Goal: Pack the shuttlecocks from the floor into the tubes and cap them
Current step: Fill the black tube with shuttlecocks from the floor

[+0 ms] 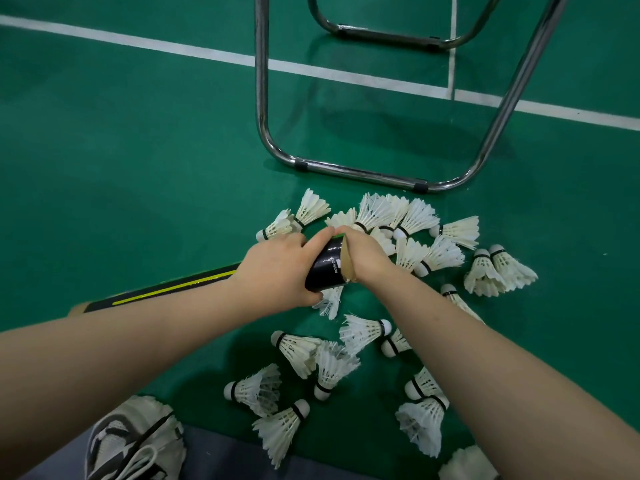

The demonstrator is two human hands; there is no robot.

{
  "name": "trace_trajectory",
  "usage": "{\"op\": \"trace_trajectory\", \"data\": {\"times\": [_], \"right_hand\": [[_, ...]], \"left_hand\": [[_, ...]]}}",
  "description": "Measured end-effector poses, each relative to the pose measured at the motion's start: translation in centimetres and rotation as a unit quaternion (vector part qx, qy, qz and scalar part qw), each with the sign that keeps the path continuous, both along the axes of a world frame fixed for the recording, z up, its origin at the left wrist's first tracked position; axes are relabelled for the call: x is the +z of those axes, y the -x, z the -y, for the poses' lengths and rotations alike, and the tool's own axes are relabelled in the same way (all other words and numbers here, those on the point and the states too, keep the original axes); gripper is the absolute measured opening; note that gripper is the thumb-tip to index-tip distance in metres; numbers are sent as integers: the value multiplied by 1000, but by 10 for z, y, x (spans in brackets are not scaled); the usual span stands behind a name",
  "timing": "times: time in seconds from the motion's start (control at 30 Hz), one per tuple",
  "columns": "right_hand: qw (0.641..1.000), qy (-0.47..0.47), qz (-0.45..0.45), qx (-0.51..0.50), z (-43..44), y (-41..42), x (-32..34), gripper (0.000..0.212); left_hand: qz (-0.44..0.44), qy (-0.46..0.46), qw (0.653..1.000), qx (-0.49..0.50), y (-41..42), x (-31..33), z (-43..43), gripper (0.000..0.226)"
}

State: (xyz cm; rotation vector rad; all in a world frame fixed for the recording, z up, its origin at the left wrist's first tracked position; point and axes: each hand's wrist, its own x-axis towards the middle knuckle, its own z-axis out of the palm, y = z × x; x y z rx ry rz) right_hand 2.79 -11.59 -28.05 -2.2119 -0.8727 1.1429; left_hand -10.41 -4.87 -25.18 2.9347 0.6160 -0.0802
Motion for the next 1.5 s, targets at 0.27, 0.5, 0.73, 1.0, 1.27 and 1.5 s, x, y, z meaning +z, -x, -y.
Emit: {"op": "trace_trajectory", "data": {"times": [0.27, 0.5, 0.73, 1.0, 1.27, 1.5], "right_hand": [[984, -92, -135, -67, 1, -34, 9, 30], [977, -3, 211, 17, -23, -45, -29, 58], [925, 60, 344, 149, -38, -39, -51, 61], [968, 0, 249, -41, -43, -47, -40, 4], [923, -328, -81, -185, -22, -35, 8, 22], [943, -295, -134, -78, 1, -7, 21, 20]], "left_hand": [[-34, -21, 998, 37, 2, -6, -30, 89], [-53, -1, 995, 81, 12, -20, -55, 87], [-46, 10, 996, 80, 7, -25, -66, 88], [-59, 19, 994, 96, 13, -31, -72, 91], [-46, 35, 993, 106, 12, -20, -61, 91], [-16, 36, 994, 100, 5, -2, -37, 92]]}}
